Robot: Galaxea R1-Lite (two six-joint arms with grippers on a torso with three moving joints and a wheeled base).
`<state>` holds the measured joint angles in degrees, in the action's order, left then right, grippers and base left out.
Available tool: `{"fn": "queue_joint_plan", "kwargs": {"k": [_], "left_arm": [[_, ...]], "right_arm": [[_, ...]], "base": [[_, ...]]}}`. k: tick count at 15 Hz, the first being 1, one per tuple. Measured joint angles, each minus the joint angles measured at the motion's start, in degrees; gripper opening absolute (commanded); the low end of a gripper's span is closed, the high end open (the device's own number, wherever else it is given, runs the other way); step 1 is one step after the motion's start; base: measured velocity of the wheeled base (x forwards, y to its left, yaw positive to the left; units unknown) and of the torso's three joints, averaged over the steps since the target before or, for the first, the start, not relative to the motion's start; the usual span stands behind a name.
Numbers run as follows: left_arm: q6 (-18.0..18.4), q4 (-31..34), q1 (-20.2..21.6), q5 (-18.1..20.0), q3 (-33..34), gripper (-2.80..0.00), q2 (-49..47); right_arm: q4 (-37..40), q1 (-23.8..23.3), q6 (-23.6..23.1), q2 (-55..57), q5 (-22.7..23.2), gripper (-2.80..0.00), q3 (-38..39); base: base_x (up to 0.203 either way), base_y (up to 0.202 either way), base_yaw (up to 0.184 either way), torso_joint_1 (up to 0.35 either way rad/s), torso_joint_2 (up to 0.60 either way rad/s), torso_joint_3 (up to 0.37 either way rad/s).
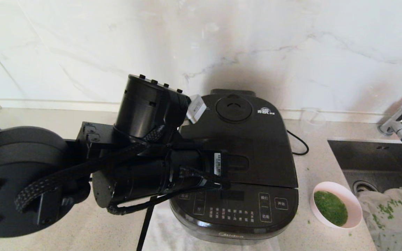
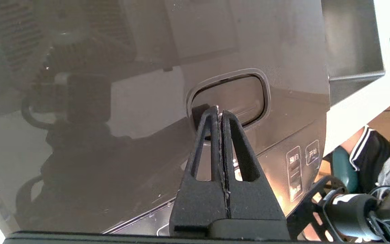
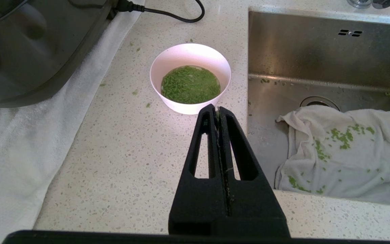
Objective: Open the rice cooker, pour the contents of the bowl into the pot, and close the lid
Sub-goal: Open the rice cooker
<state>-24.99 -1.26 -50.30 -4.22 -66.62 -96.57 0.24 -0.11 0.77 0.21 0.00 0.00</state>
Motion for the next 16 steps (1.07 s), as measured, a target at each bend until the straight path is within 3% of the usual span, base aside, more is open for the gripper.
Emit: {"fn": "queue_joint_plan", "kwargs": {"k": [8, 11, 16], "left_arm": [[-0.23, -0.05, -0.05, -1.16, -0.37, -2.8, -0.17], [-0.76, -5.55, 0.08, -1.93, -2.65, -2.8, 1.02], [-0.81, -6.43, 1.52, -2.23, -6.97, -2.8, 5.63]], "right_arm": [[0.02, 0.0, 0.0, 0.0, 0.0, -2.8, 0.0], [0.02, 0.0, 0.0, 0.0, 0.0, -2.8, 0.0], [0.0, -0.02, 0.0, 0.0, 0.0, -2.8, 0.0]], "base": [[0.0, 0.0, 0.0, 0.0, 0.0, 0.0], [0.0, 0.0, 0.0, 0.0, 0.0, 0.0], [0.0, 0.0, 0.0, 0.0, 0.0, 0.0]]}}
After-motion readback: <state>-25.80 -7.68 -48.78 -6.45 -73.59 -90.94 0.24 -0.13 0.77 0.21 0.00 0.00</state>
